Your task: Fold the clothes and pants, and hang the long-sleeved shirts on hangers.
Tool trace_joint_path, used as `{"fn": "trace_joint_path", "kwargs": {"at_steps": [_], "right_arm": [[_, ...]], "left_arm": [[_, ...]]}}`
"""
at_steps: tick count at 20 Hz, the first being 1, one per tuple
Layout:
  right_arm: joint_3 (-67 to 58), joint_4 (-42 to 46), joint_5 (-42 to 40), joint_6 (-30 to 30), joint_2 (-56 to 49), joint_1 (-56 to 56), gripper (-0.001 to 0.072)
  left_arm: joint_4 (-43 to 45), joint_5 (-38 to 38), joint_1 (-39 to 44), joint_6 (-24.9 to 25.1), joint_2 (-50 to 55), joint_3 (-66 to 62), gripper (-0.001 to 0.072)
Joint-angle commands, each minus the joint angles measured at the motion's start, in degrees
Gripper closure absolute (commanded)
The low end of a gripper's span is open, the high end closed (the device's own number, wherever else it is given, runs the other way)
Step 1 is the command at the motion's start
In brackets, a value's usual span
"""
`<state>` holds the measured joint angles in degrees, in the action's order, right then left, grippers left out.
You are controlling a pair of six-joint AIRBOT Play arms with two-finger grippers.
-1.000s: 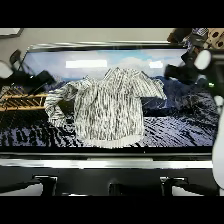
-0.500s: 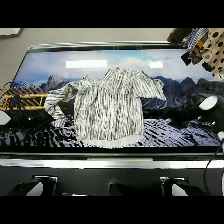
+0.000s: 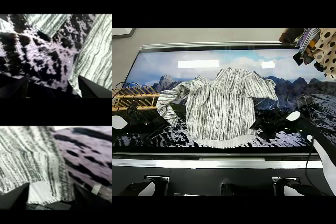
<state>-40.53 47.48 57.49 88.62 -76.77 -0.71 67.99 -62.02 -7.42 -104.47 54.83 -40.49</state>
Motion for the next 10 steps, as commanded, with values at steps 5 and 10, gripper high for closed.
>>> {"fn": "trace_joint_path", "kwargs": {"at_steps": [5, 10], "right_arm": [[0.48, -3.78, -0.44, -1.22, -1.44, 1.62, 0.0685], [0.48, -3.78, -0.04, -0.7, 2.78, 1.62, 0.0685]], "left_arm": [[-12.98, 1.57, 4.09, 10.08, 11.45, 0.17, -0.0013], [-14.05, 5.92, 10.99, 10.03, 17.51, 0.15, -0.0013]]}}
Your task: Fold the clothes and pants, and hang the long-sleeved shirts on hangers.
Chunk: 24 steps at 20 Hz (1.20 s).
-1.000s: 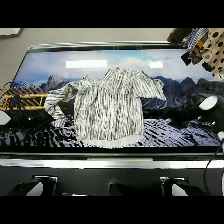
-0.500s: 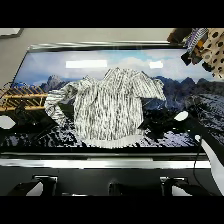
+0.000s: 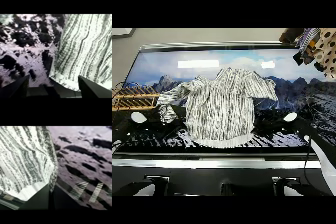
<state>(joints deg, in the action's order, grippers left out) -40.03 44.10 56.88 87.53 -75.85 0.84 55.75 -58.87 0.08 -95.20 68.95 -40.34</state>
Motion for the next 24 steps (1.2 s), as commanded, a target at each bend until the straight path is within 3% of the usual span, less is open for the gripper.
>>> {"fn": "trace_joint_path", "kwargs": {"at_steps": [1, 5, 6, 7, 8, 12, 20, 24], "right_arm": [[0.0, -0.39, 1.01, 0.63, 2.25, 0.07, 0.0685], [-0.02, -0.52, 3.98, 0.76, 2.49, 0.07, 0.0685], [-0.02, -0.72, 4.37, 0.74, 2.67, 0.07, 0.0685], [-0.02, -0.98, 4.26, 0.72, 3.15, 0.07, 0.0685], [-0.02, -1.77, 3.69, 0.72, 4.07, 0.07, 0.0685], [-7.98, -2.91, 1.11, 0.15, 8.17, 0.0, 0.0687], [-59.43, 7.54, 0.85, 4.72, 11.47, 0.0, 0.0687], [-72.65, 9.2, 0.13, 4.83, 19.23, 0.0, 0.0687]], "left_arm": [[-2.54, 3.82, 4.63, 0.76, 4.33, 0.0, -0.0013], [-4.39, 8.94, 8.46, 0.68, 7.56, 0.0, -0.0009], [-5.09, 9.75, 8.9, 0.7, 7.91, 0.0, 0.0153], [-5.44, 10.03, 8.96, 0.72, 7.87, -0.02, 0.0485], [-5.7, 9.94, 8.92, 0.87, 7.74, -0.37, 0.0688], [-4.98, 7.65, 8.81, 4.04, 5.79, -9.92, 0.0689], [4.92, 4.85, 8.11, 4.83, -0.68, -61.16, 0.0687], [4.9, 2.71, 8.22, 5.25, -7.28, -73.24, 0.0686]]}}
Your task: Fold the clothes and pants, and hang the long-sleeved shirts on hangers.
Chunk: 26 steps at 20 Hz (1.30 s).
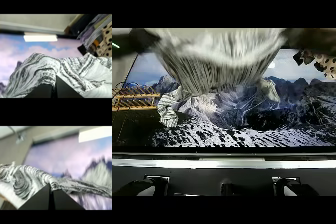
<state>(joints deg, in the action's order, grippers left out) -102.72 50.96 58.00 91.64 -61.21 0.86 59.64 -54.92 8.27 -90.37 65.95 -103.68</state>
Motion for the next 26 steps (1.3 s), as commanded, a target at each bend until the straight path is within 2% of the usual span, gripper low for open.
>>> {"fn": "trace_joint_path", "kwargs": {"at_steps": [1, 4, 8, 11, 14, 18, 20, 26], "right_arm": [[-10.91, 2.73, -1.46, 0.72, 7.41, -0.02, 0.0687], [-11.02, 5.68, -2.14, 0.98, 15.34, -0.02, 0.0687], [-11.02, 12.63, -4.76, 7.5, 20.65, -0.02, 0.0687], [-11.02, 13.07, -8.7, 8.24, 19.47, -0.02, 0.0687], [-11.02, 12.68, -8.76, 10.05, 14.19, -0.02, 0.0686], [-11.02, 11.67, -5.79, 9.86, 1.31, 0.0, 0.0685], [-10.99, 11.65, -5.42, 7.69, -7.04, 0.0, 0.0685], [-10.99, 10.8, -10.19, 6.47, -31.95, 0.17, 0.0686]], "left_arm": [[1.01, -1.46, 0.02, 0.42, -6.84, -10.14, 0.0686], [1.03, -1.64, 0.02, 0.42, -14.51, -10.1, 0.0687], [1.03, -1.27, 0.02, 0.31, -20.59, -10.1, 0.0686], [2.23, -0.44, 0.02, -2.51, -21.0, -10.08, 0.0687], [4.76, -0.59, 0.02, -5.9, -18.1, -9.33, 0.0687], [5.27, -0.48, 0.02, -5.44, -7.69, -5.27, 0.0687], [8.44, 1.38, 0.02, -5.46, 0.44, -3.74, 0.0688], [9.38, 17.62, 0.42, -5.46, 28.89, -3.76, 0.0688]]}}
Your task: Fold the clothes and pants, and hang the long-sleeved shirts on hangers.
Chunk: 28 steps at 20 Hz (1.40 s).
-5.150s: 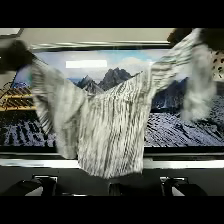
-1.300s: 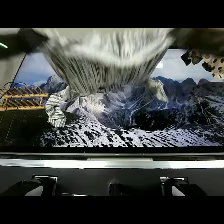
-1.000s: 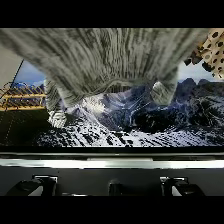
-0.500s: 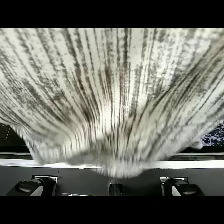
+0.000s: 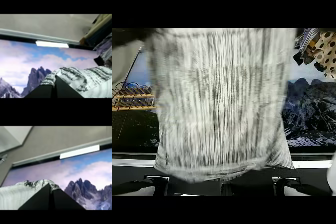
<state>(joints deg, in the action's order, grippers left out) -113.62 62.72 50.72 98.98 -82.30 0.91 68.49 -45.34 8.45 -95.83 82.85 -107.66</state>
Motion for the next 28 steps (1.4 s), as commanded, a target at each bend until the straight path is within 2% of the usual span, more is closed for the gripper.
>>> {"fn": "trace_joint_path", "kwargs": {"at_steps": [1, 4, 6, 10, 11, 12, 13, 14, 16, 19, 21, 23, 25, 28], "right_arm": [[-0.09, -1.25, -4.44, -0.85, -14.27, 0.11, 0.0686], [-0.09, -4.13, -8.63, -0.83, -23.23, 0.11, 0.0686], [-0.09, -6.54, -9.88, -0.83, -27.36, 0.13, 0.0686], [-0.09, -6.6, -7.41, -0.59, -32.17, 0.11, 0.068], [-0.11, -6.54, -5.49, -0.68, -32.09, 0.11, 0.0636], [-0.11, -6.54, -2.99, -0.66, -31.39, -0.09, 0.0569], [-0.11, -6.49, -0.31, -0.68, -30.23, -0.55, 0.0417], [-0.11, -6.4, 3.48, -0.9, -28.48, -1.22, 0.0245], [-0.11, -6.32, 13.49, -4.07, -23.74, -3.54, 0.0161], [0.74, -4.46, 28.89, -9.84, -14.53, -8.15, 0.0144], [5.95, -2.49, 34.42, -9.86, -7.34, -10.84, 0.0033], [18.69, -2.01, 34.34, -8.07, 1.77, -11.72, 0.0033], [35.67, -2.01, 31.61, -4.28, 11.78, -10.54, 0.0032], [59.19, -1.99, 23.32, 2.19, 24.92, -5.11, 0.0032]], "left_arm": [[0.52, 10.58, 0.31, -0.02, 16.04, 0.22, 0.0687], [-0.42, 15.21, 0.68, -0.24, 24.48, 0.15, 0.0687], [-2.54, 14.82, 0.68, -0.24, 28.13, 0.15, 0.0687], [-5.79, 5.42, 0.7, -0.26, 31.87, 0.17, 0.0682], [-6.23, 3.02, 0.63, -0.28, 31.82, 0.15, 0.0623], [-7.04, 0.57, 0.35, -0.85, 31.28, 0.04, 0.0416], [-7.04, -1.46, -0.11, -3.08, 30.25, 0.04, 0.0168], [-7.04, -3.85, -0.96, -4.92, 28.68, 0.04, 0.0022], [-7.02, -9.57, -3.34, -6.27, 24.24, 0.04, 0.0022], [-3.41, -22.21, -6.95, -6.21, 15.87, 0.44, 0.0022], [4.48, -29.35, -7.48, -6.62, 8.5, 5.33, 0.002], [6.34, -28.48, -7.72, -8.28, -1.07, 17.62, 0.002], [5.88, -23.71, -7.63, -11.52, -12.11, 33.53, 0.002], [-1.6, -16.09, -7.63, -15.47, -28.24, 56.13, 0.002]]}}
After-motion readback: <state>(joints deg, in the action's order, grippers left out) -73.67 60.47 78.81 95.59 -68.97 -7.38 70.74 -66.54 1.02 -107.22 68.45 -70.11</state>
